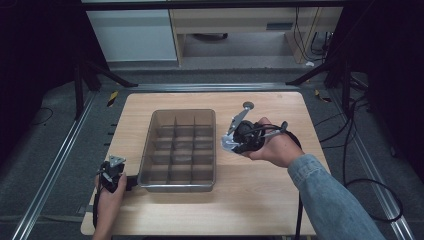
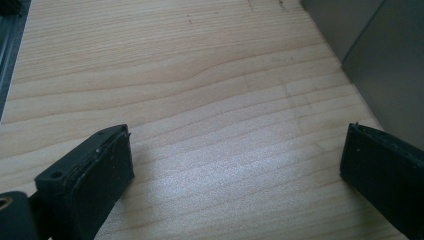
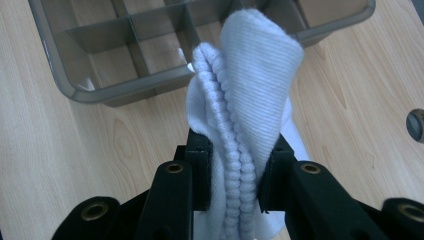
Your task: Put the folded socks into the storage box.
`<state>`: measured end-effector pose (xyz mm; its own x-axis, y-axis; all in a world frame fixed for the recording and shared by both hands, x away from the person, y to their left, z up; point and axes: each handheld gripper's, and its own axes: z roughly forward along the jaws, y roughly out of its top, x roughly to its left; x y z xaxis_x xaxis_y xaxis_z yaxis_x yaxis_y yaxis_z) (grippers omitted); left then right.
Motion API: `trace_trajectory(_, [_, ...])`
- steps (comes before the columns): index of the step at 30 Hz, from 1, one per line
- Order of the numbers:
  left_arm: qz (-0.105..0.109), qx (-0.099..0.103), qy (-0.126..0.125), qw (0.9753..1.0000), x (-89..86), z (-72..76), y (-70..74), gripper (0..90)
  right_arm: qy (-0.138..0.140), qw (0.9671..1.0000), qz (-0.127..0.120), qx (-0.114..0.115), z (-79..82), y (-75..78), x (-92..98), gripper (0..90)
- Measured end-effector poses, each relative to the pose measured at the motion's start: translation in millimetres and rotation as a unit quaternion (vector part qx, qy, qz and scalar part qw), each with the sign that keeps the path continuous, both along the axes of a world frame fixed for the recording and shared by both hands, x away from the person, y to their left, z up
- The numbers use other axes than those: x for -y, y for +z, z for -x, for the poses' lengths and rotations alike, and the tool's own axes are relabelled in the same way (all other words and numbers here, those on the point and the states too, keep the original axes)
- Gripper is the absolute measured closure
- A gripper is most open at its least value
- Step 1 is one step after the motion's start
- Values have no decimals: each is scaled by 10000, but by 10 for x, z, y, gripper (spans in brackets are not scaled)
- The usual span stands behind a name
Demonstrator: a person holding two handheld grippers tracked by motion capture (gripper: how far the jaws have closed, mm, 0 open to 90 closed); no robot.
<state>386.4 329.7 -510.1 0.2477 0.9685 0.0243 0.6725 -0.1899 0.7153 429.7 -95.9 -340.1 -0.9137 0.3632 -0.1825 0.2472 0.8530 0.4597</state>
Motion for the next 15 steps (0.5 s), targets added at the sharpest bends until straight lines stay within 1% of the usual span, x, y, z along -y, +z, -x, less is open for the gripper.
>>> trace_trajectory(1, [4,1,3,10000,1,0,0,0,53,10000,-11,2,0,8,-58,722])
trace_trajectory(3, [-13,-8,-12,10000,-2,0,1,0,76,10000,-9,-8,1,15,-77,722])
trace_trajectory(4, [-11,-9,-13,10000,-1,1,2,0,102,9999,1,-30,13,32,-129,722])
trace_trajectory(6, [-9,-5,-15,10000,0,1,1,0,170,9998,13,-34,16,48,-171,722])
trace_trajectory(8, [-8,-7,-22,10000,0,1,1,0,169,9999,16,-27,19,55,-186,722])
trace_trajectory(10, [-6,-6,-27,10000,1,1,1,0,199,9998,-13,-34,25,81,-223,722])
trace_trajectory(11, [-8,-7,-34,10000,1,2,1,0,217,9997,-68,-35,33,98,-254,722])
trace_trajectory(15, [-7,-6,-43,10000,2,2,1,0,255,9996,-106,-42,45,110,-304,722])
